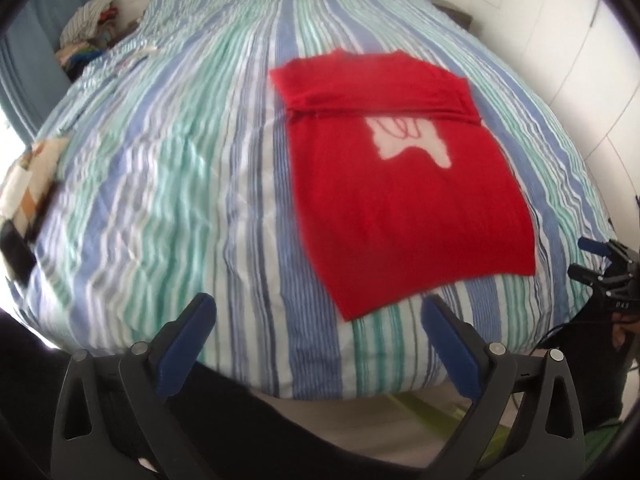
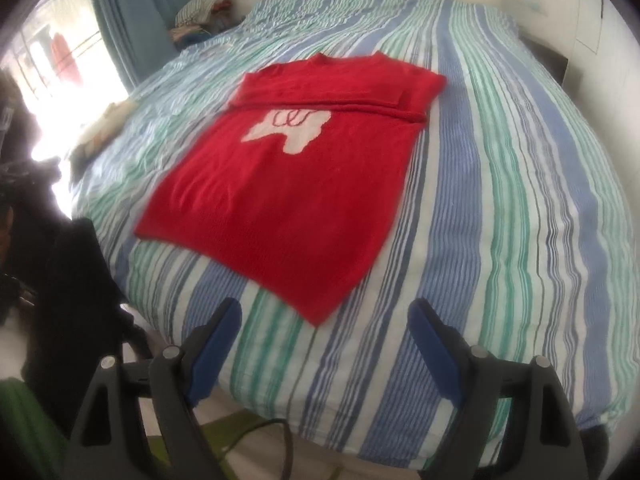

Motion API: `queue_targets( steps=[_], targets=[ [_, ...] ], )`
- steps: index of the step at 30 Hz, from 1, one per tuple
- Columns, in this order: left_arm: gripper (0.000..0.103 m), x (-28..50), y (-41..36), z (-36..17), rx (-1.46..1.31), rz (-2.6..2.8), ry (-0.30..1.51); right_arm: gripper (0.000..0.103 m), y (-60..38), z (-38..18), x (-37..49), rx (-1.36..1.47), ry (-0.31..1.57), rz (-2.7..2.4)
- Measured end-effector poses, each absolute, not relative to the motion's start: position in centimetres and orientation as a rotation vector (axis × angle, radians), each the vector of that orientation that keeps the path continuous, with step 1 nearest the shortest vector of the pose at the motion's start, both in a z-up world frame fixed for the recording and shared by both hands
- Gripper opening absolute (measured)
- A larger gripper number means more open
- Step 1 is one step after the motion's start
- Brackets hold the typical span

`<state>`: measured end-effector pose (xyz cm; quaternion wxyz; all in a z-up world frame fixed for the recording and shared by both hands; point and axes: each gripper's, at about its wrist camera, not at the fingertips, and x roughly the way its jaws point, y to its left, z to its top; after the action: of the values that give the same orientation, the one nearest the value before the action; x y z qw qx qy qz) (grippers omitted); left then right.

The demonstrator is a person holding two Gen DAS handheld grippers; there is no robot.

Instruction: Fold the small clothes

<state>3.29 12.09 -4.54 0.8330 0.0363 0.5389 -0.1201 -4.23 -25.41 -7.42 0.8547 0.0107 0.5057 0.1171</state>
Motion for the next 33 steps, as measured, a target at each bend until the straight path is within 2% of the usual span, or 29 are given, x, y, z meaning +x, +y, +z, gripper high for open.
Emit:
queue_targets(
  steps=[3,6,13,15,17,18,24,29,33],
  targets=[
    [0.098,4.1,11.6,-9.3,-0.070,-0.254,1.225,0.085,-26.5,-9.3,-4.2,0.159,1.084,0.216],
    [0.089,4.6,10.7,-11.6,-0.099,-0.221,1.226,0.085,-27.4,-10.7,-4.7,0.363,1.067,0.221],
    [0.086,6.2,10.7,-14.6,-0.178,-0.211,1.265,0.080,-27.8,-12.2,-4.2,0.454,1.074,0.192],
    [0.085,6.1,10.8,-15.0,-0.187,-0.201,1.261,0.078,-27.8,-12.4,-3.8,0.442,1.070,0.183],
    [0.083,5.9,10.6,-14.8,-0.195,-0.205,1.248,0.067,-27.7,-13.0,-3.3,0.458,1.093,0.187],
    [0.082,5.7,10.6,-14.7,-0.202,-0.214,1.244,0.065,-27.6,-13.3,-3.2,0.476,1.103,0.200],
    [0.066,4.9,11.0,-14.2,-0.229,-0.253,1.245,0.064,-26.4,-14.5,-2.7,0.475,1.122,0.213],
    [0.038,4.2,11.6,-14.1,-0.254,-0.282,1.275,0.064,-26.8,-14.8,-2.5,0.512,1.112,0.207],
    [0.038,4.0,11.4,-14.0,-0.256,-0.298,1.276,0.064,-27.2,-14.7,-2.5,0.520,1.114,0.206]
  ],
)
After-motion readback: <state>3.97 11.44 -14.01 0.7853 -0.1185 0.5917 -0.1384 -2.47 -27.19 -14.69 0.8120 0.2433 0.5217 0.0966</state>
